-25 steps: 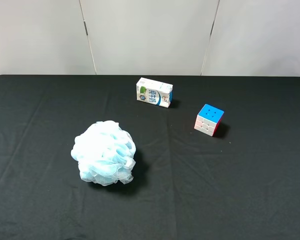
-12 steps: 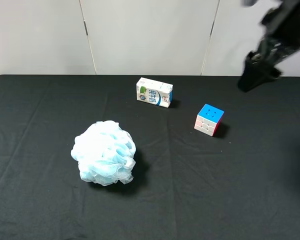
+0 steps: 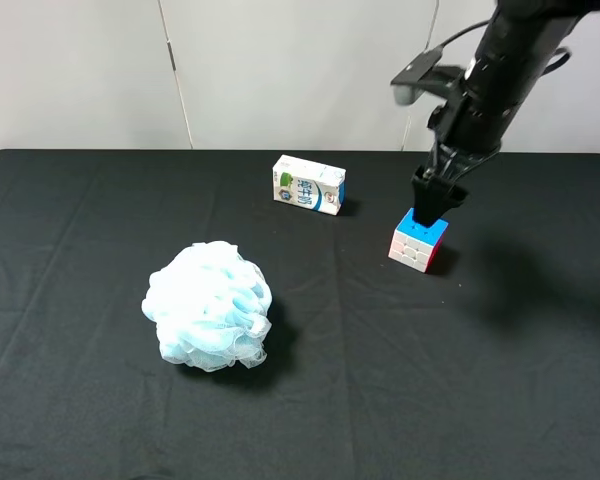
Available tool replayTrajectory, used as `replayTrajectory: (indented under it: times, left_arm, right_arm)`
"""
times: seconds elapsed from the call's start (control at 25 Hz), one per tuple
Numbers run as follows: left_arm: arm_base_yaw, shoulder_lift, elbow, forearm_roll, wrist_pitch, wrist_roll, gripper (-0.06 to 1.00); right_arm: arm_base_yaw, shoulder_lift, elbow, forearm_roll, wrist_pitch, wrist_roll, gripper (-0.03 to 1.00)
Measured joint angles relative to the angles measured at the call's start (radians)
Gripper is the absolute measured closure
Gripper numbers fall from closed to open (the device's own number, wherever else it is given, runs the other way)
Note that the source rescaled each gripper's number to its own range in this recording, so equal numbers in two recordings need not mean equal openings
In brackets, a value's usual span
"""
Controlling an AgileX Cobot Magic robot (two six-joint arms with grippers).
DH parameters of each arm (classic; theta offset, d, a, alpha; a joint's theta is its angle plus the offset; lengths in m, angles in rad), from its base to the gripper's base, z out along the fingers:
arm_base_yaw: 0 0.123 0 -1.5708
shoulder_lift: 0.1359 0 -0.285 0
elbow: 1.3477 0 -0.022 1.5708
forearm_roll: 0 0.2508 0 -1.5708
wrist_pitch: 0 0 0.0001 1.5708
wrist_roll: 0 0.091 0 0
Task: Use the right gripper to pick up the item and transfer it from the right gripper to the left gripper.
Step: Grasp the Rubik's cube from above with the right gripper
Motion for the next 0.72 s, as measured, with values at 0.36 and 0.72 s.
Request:
replayTrajectory:
  times: [0.36, 0.72]
  left_arm:
    - [0.000, 0.000, 0.000, 0.000, 0.000, 0.000, -0.01]
    - [0.000, 0.000, 0.000, 0.000, 0.000, 0.000, -0.01]
  right_arm:
    - [0.000, 0.122, -0.005, -0.017, -0.076, -0.019, -0.03]
    - [0.000, 0.197, -0.005, -0.056, -0.104, -0.020, -0.03]
